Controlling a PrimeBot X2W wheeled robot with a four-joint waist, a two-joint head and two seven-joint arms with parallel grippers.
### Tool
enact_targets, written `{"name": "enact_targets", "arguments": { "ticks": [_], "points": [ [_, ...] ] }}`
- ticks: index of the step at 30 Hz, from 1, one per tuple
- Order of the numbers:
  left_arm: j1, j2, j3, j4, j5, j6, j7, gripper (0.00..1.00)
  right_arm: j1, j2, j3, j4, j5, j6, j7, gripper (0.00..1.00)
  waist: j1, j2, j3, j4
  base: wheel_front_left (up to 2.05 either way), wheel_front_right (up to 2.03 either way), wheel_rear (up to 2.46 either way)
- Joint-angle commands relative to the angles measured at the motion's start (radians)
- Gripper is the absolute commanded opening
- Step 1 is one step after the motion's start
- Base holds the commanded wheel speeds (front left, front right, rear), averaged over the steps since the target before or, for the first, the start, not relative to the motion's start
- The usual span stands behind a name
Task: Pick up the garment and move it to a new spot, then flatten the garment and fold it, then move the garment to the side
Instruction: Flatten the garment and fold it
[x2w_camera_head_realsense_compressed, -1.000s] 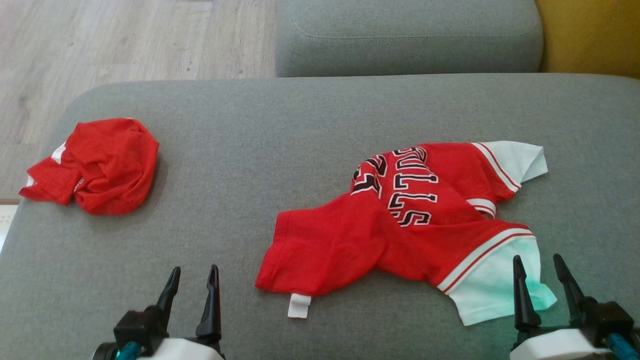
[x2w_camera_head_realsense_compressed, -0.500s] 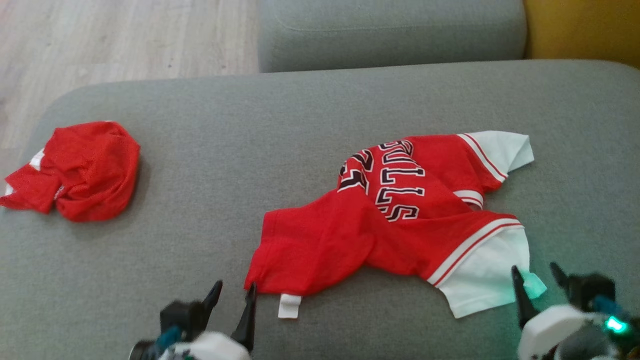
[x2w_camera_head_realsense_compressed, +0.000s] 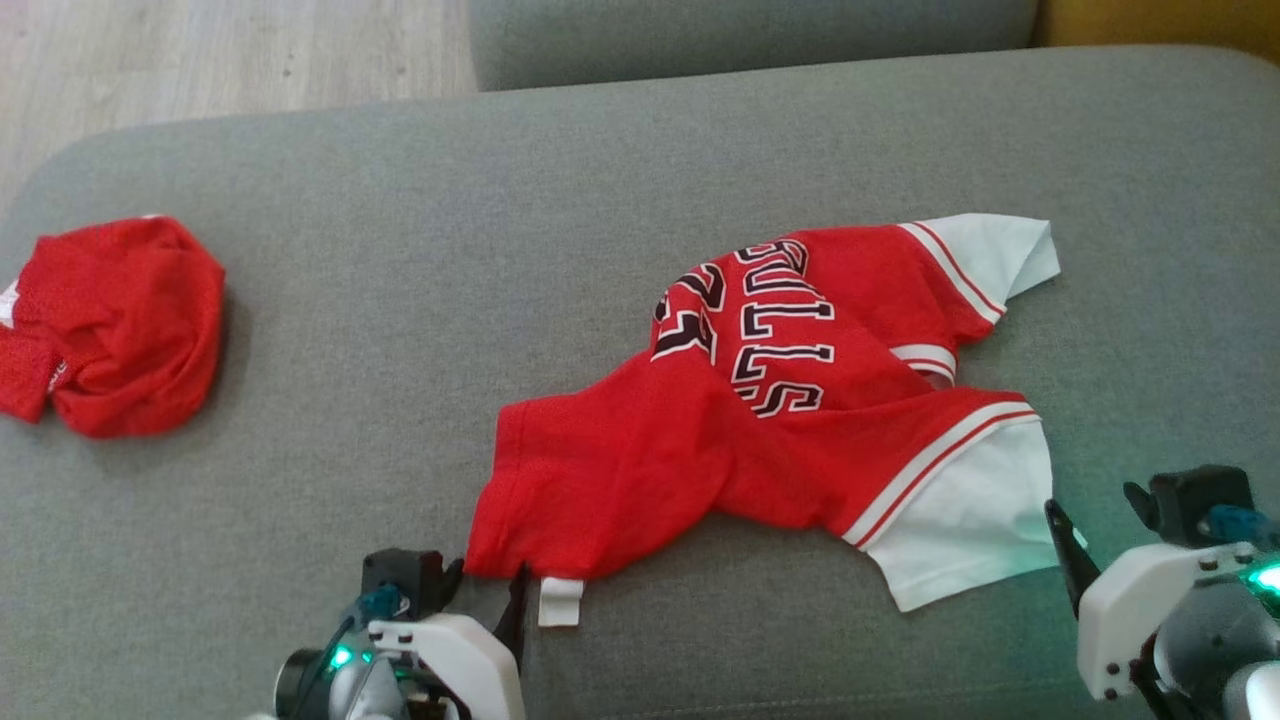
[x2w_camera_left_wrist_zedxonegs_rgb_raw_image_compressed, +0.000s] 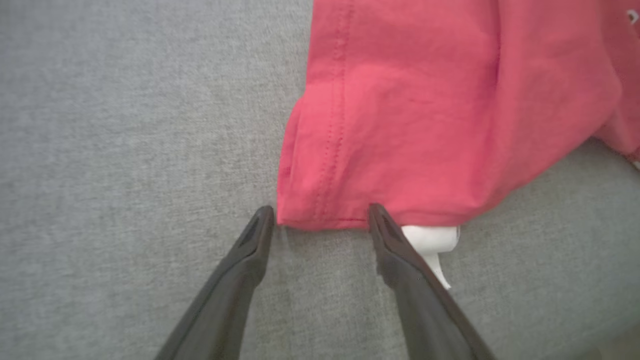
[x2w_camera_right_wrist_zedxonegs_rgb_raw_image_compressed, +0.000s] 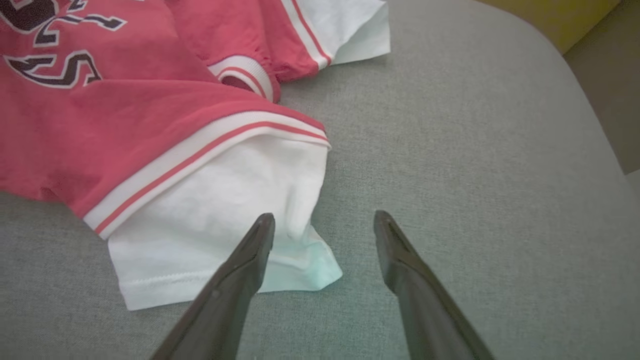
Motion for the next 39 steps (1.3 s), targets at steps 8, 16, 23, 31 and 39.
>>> {"name": "enact_targets", "arguments": {
  "ticks": [8,16,23,31,39],
  "points": [
    [-0.065,0.012,0.018,-0.052,0.004,0.012,0.043,1.00,0.002,-0.057,0.049,-0.071,0.033,0.007,0.070,1.00,0.0000,0.0000,0.045,0.001,0.00,0.00,0.00],
    [-0.087,0.020,0.002,-0.077,0.009,0.021,0.106,1.00,-0.028,-0.074,0.062,-0.047,0.045,0.007,0.117,1.00,0.0000,0.0000,0.092,0.001,0.00,0.00,0.00],
    [-0.095,0.032,-0.011,-0.094,0.007,0.021,0.157,0.93,-0.085,-0.106,0.100,0.039,0.078,0.007,0.155,1.00,0.0000,0.0000,0.136,0.004,0.00,0.00,0.00],
    [-0.092,0.045,-0.032,-0.104,-0.009,-0.002,0.198,0.00,-0.145,-0.130,0.158,0.110,0.193,0.007,0.162,0.00,0.0000,0.0000,0.151,0.014,0.00,0.00,0.00],
    [0.002,0.063,-0.005,-0.323,-0.107,-0.027,0.262,0.00,-0.106,-0.076,0.066,-0.141,0.473,0.007,0.142,0.00,0.0000,0.0000,0.084,0.008,0.00,0.00,0.00]
  ]
}}
